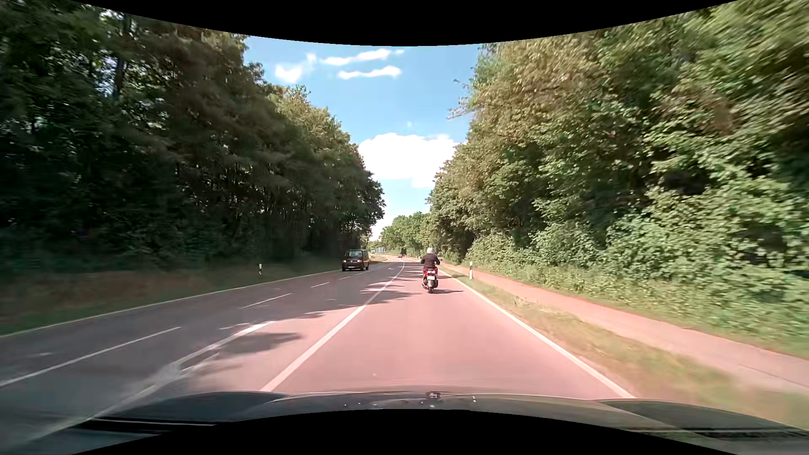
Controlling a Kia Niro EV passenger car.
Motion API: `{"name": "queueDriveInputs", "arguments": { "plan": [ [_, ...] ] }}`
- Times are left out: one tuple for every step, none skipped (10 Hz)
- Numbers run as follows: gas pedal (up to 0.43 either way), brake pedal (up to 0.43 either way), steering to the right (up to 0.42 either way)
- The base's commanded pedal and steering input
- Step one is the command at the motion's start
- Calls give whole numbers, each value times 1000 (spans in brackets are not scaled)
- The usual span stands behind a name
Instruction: Follow the waypoints while adhering to traffic rules and regulations
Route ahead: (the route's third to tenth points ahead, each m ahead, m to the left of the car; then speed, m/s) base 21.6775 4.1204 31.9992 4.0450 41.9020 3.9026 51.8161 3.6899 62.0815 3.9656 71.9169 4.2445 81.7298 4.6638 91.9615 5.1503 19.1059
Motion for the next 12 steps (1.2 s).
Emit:
{"name": "queueDriveInputs", "arguments": {
  "plan": [
    [268, 12, -3],
    [268, 12, -3],
    [268, 12, -3],
    [268, 12, -3],
    [280, 12, -3],
    [280, 12, -3],
    [280, 12, -3],
    [280, 12, -3],
    [280, 12, -4],
    [280, 12, -4],
    [280, 12, -5],
    [280, 12, -5]
  ]
}}
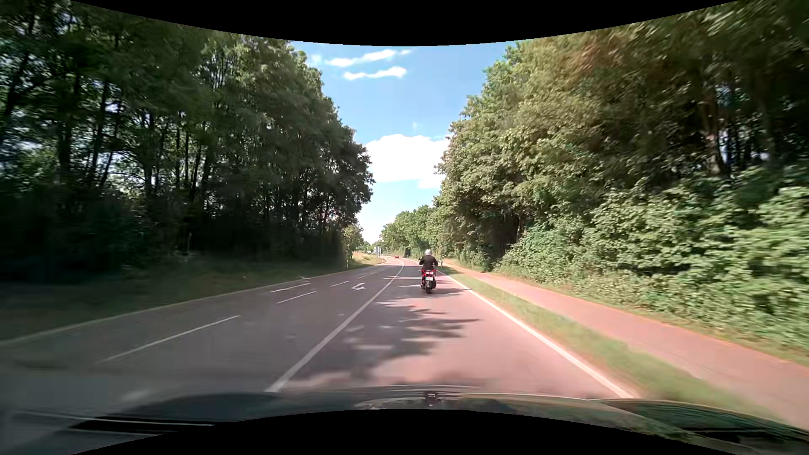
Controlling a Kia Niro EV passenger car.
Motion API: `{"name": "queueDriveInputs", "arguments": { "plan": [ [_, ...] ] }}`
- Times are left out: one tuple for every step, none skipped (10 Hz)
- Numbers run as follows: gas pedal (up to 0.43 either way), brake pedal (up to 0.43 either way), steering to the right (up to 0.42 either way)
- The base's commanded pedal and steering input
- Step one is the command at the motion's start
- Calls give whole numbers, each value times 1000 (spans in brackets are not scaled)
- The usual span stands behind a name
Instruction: Follow the waypoints while adhering to traffic rules and regulations
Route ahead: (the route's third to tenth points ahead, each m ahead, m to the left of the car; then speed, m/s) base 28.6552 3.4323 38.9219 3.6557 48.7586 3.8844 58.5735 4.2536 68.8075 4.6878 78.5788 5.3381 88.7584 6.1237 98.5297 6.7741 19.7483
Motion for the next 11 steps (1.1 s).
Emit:
{"name": "queueDriveInputs", "arguments": {
  "plan": [
    [280, 12, -5],
    [280, 12, -5],
    [280, 12, -5],
    [280, 12, -5],
    [280, 12, -5],
    [280, 12, -5],
    [280, 6, -5],
    [280, 6, -5],
    [280, 12, -5],
    [280, 12, -5],
    [280, 6, -5]
  ]
}}
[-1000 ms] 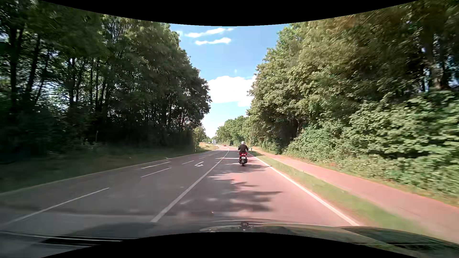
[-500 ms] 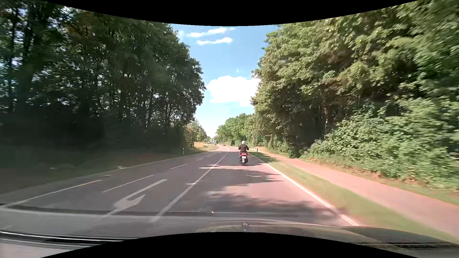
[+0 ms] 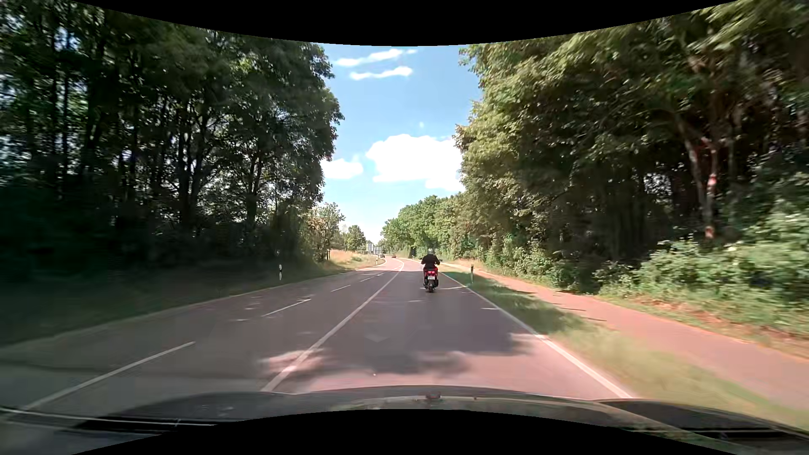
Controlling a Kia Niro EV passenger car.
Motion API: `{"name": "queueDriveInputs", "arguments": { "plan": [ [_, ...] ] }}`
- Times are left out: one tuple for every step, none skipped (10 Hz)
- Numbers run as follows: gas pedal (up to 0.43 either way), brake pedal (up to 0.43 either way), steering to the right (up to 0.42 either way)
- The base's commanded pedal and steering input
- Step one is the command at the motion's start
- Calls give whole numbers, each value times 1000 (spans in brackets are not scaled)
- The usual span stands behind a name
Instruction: Follow the waypoints while adhering to traffic rules and regulations
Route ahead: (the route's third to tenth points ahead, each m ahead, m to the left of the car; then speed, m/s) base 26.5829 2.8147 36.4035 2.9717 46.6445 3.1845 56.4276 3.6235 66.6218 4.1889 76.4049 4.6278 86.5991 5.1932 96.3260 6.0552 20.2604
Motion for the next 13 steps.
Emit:
{"name": "queueDriveInputs", "arguments": {
  "plan": [
    [268, 12, -5],
    [268, 12, -5],
    [268, 6, -5],
    [268, 12, -5],
    [260, 12, -5],
    [248, 12, -5],
    [240, 6, -5],
    [228, 12, -5],
    [220, 12, -5],
    [209, 12, -5],
    [189, 12, -4],
    [189, 12, -4],
    [189, 12, -3]
  ]
}}
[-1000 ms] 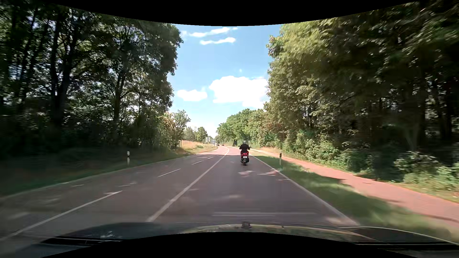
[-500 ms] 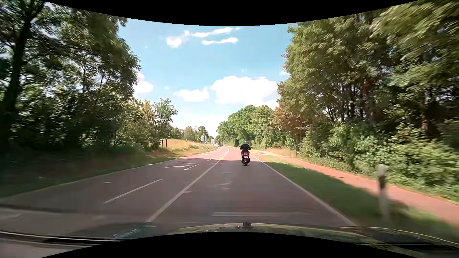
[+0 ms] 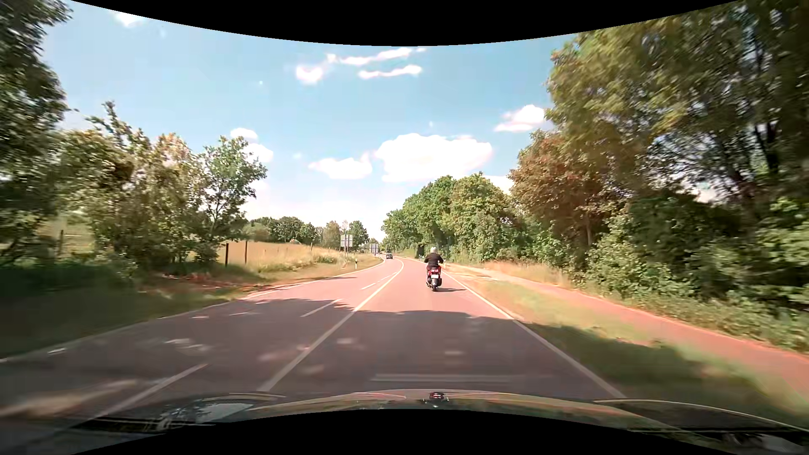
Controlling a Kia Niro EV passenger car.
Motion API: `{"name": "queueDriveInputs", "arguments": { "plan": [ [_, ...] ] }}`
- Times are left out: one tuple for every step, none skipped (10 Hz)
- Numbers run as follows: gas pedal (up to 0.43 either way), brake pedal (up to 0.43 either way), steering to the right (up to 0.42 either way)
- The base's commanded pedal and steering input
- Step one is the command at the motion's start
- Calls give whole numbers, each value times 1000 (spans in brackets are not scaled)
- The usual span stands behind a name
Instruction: Follow the waypoints while adhering to traffic rules and regulations
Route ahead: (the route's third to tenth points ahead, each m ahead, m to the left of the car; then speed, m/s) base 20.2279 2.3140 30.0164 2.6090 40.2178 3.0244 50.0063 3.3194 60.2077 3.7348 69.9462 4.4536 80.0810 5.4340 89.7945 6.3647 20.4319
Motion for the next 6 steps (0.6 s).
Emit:
{"name": "queueDriveInputs", "arguments": {
  "plan": [
    [189, 12, -2],
    [189, 12, -2],
    [189, 12, -2],
    [189, 6, -2],
    [189, 12, -2],
    [189, 12, -2]
  ]
}}
